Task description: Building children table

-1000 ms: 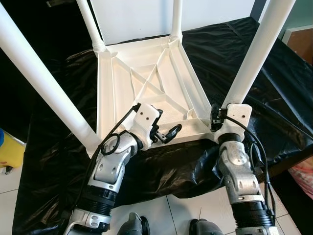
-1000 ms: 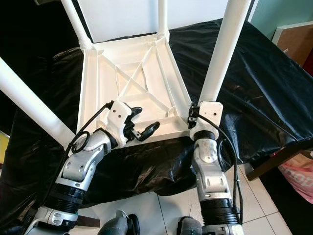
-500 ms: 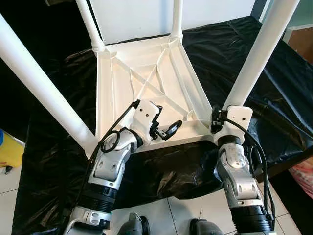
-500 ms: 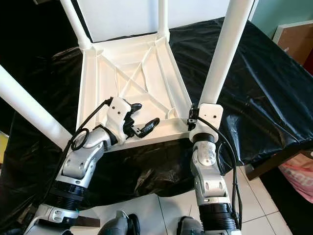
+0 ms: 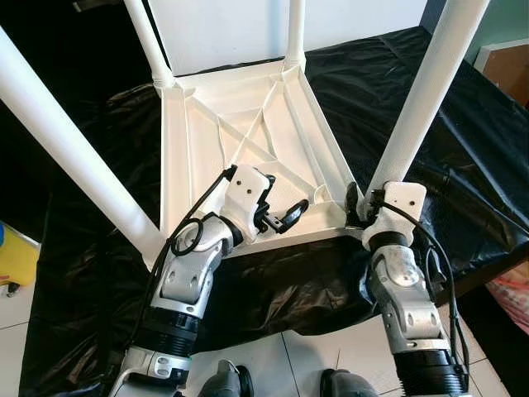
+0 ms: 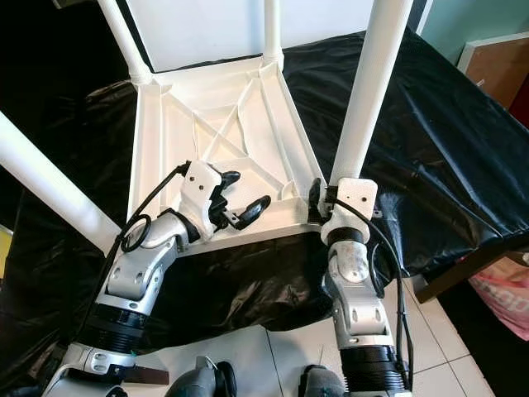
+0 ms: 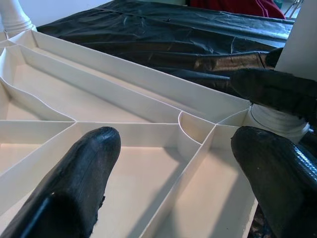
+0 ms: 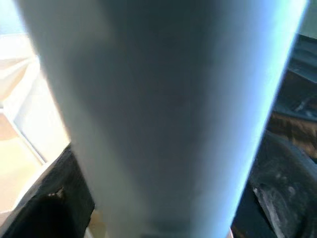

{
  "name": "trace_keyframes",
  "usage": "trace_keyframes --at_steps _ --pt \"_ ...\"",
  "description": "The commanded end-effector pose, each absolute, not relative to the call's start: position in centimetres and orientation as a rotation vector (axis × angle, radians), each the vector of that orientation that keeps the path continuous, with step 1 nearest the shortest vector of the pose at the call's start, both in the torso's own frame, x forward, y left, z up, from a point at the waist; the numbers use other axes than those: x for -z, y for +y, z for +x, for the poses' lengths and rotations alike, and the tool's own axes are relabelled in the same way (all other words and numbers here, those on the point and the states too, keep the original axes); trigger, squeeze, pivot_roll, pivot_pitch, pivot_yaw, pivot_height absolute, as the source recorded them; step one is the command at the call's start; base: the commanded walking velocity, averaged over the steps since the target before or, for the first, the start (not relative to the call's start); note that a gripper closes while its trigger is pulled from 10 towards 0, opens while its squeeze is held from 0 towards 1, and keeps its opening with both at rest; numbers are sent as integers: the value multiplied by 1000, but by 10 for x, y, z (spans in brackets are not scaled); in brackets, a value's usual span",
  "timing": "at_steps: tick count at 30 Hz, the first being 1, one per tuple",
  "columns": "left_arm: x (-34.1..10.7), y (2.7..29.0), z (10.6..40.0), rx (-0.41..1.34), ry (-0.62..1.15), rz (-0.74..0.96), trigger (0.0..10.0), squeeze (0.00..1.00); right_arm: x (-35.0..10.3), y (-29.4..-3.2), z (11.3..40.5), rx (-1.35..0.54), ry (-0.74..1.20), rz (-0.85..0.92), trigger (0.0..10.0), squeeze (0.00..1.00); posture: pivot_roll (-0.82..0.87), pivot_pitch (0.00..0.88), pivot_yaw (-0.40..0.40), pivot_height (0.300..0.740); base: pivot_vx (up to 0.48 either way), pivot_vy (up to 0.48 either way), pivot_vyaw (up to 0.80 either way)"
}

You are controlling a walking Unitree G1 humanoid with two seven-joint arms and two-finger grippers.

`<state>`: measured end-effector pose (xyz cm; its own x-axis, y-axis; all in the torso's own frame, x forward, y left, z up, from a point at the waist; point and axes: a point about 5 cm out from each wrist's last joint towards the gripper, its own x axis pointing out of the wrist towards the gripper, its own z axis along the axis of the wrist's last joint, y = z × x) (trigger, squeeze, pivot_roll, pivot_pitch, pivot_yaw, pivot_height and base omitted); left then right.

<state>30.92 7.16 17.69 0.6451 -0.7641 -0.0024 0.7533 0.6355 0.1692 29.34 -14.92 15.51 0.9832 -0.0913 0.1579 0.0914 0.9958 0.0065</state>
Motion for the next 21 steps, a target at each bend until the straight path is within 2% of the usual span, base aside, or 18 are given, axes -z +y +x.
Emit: trace_keyframes --at_steps 1,6,13,14,15,21 --pt "-175 78 315 727 -73 162 10000 0 -155 -150 292 62 -162 7 10000 1000 -87 121 48 740 0 0 0" --pt "-175 78 314 733 -71 163 10000 0 -160 -155 290 -73 -191 -10 10000 1000 -89 122 48 740 0 0 0" --pt "-174 77 313 739 -75 170 10000 0 -163 -162 292 -155 -203 -31 10000 1000 -91 119 50 740 0 0 0" --pt "-174 77 313 742 -77 172 10000 0 -165 -163 293 -206 -205 -44 10000 278 -89 117 50 740 0 0 0" --pt "-174 76 312 746 -79 174 10000 0 -166 -163 293 -267 -205 -55 10000 0 -90 114 52 740 0 0 0" --pt "-175 75 311 755 -91 187 10000 0 -169 -168 293 -409 -189 -119 10000 0 -90 110 50 740 0 0 0"
